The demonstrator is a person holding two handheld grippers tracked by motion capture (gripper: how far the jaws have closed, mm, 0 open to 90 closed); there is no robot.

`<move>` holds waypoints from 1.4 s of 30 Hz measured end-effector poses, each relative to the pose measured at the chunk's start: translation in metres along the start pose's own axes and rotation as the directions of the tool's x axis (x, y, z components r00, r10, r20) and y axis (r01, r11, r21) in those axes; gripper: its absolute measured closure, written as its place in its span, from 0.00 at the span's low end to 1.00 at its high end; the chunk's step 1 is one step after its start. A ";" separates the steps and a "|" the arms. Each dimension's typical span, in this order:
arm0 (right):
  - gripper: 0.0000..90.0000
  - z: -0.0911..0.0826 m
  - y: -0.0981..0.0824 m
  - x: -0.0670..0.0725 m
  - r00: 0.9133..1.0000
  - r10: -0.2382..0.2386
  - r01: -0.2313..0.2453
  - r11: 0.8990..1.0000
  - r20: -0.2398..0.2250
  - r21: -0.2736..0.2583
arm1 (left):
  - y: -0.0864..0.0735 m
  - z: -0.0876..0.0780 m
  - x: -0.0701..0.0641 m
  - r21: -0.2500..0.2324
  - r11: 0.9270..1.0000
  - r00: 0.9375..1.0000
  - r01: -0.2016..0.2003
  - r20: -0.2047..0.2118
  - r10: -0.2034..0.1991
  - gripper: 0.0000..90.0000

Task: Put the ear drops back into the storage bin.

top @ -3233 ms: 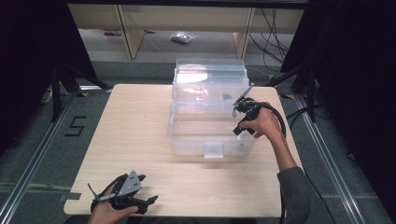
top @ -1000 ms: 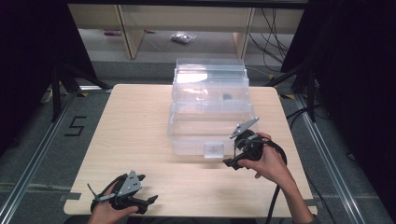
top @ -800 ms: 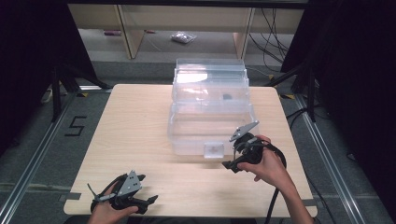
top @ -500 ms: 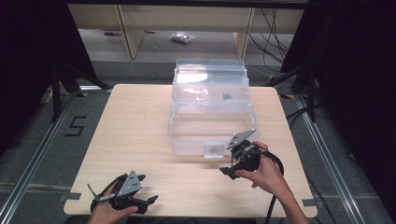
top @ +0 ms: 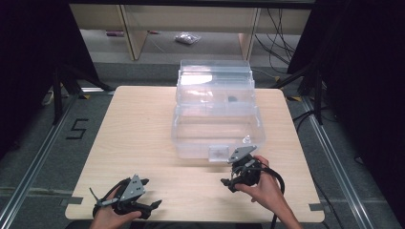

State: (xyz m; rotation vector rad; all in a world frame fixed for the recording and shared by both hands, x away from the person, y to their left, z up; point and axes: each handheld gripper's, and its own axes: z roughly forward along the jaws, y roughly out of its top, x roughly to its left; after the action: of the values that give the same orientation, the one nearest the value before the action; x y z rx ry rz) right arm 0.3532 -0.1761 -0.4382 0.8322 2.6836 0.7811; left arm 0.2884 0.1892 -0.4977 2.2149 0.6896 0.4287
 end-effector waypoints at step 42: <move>0.20 0.014 -0.061 0.023 0.993 0.104 -0.107 0.993 -0.054 -0.047 | 0.000 0.000 -0.001 -0.001 1.000 1.000 0.004 -0.004 -0.004 0.19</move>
State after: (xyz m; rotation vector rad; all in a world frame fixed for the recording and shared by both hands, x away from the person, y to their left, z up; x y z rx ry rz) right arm 0.3119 -0.1991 -0.4849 0.9615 2.6713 0.9011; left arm 0.2874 0.1889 -0.4974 2.2120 0.6953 0.4320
